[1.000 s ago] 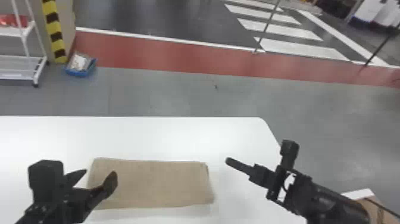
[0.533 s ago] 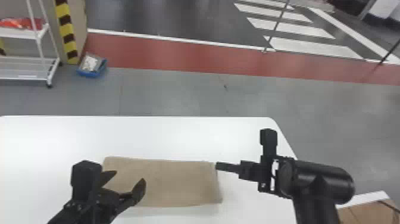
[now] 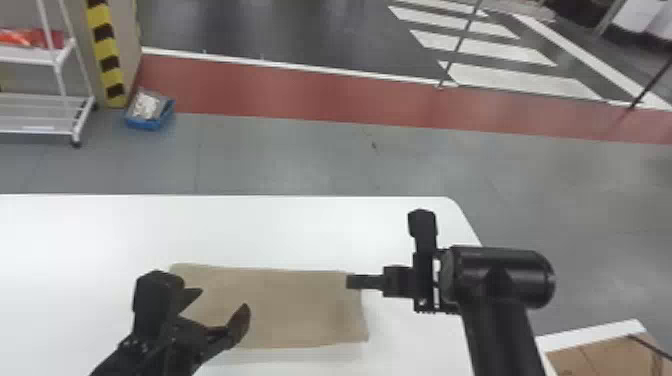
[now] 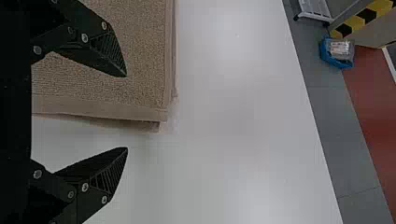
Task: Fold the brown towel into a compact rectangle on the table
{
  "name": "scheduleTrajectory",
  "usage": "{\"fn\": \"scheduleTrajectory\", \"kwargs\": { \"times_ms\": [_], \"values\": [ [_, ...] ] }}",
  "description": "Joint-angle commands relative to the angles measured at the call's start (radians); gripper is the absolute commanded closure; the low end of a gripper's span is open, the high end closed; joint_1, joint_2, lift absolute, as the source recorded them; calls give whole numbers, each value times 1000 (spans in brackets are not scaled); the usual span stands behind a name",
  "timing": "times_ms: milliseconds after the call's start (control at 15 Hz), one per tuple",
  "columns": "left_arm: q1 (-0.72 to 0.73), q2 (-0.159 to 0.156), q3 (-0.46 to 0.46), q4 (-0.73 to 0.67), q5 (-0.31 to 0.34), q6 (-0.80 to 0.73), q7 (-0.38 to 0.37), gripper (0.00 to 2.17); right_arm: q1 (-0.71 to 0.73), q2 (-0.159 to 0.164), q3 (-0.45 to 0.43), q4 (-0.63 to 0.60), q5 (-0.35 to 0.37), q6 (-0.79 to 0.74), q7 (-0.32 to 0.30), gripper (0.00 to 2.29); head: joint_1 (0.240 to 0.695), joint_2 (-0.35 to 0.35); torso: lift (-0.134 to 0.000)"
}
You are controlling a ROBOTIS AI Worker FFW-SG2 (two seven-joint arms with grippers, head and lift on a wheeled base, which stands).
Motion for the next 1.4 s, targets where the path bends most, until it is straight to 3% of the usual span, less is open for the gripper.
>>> {"fn": "scheduleTrajectory", "kwargs": {
  "times_ms": [0,533,933,1333],
  "values": [
    [-3,1,0,3,0,2,-2,215,-21,16,16,48,20,-3,0,383,695,-290,0],
    [-15,-2,1,20,0,-4,-12,215,-50,45,41,124,57,-24,-8,383,695,-255,0],
    [-23,-2,1,26,5,-22,-14,215,-49,41,27,126,77,6,-11,383,695,-264,0],
    [-40,-5,0,52,4,-22,-14,215,-6,41,-22,22,47,12,0,373,695,-279,0]
  ]
}}
